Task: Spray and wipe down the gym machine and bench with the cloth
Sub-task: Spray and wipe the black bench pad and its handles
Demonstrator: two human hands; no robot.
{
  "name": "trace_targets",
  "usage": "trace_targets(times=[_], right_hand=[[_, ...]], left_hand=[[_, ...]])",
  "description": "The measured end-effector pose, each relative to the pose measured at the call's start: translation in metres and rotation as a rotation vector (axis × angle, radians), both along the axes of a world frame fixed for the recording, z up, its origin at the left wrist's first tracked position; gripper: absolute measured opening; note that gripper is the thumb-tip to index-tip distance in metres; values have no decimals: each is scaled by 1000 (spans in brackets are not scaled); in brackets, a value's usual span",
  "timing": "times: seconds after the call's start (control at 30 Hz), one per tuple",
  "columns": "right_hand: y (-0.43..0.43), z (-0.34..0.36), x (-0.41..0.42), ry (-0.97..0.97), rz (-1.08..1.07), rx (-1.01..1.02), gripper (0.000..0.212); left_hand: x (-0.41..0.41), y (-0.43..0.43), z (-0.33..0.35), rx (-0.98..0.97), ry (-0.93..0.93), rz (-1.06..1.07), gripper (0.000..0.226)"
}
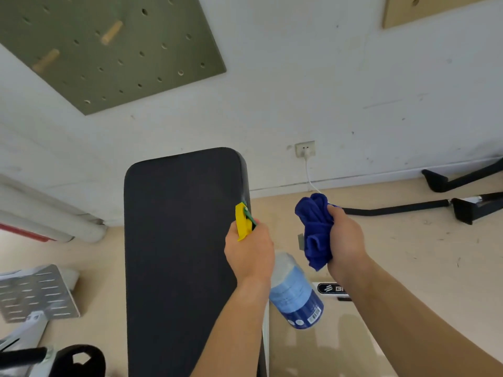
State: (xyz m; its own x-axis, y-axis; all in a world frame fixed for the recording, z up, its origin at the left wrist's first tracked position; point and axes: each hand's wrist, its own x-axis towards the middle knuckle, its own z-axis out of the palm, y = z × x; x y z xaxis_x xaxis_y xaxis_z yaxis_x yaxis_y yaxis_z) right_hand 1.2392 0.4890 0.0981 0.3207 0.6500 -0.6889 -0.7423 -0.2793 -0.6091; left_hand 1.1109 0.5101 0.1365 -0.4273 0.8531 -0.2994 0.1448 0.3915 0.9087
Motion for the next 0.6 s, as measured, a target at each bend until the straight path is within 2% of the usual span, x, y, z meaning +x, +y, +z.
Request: trace_targets(times=[0.13, 0.4, 0.5, 0.6], right_hand=[[5, 14, 1, -54, 54, 11, 16], [37, 43, -20, -206, 163, 124, 21], [76, 49, -41, -397, 209, 190, 18], [114, 51, -66, -754, 276, 224, 10]], left_hand=[[-13, -25, -3, -14, -16, -48, 8], [-51, -45, -12, -85, -15, -117, 10], [-70, -33, 0, -51, -8, -150, 4], [-86, -17, 17, -21, -28, -201, 14]])
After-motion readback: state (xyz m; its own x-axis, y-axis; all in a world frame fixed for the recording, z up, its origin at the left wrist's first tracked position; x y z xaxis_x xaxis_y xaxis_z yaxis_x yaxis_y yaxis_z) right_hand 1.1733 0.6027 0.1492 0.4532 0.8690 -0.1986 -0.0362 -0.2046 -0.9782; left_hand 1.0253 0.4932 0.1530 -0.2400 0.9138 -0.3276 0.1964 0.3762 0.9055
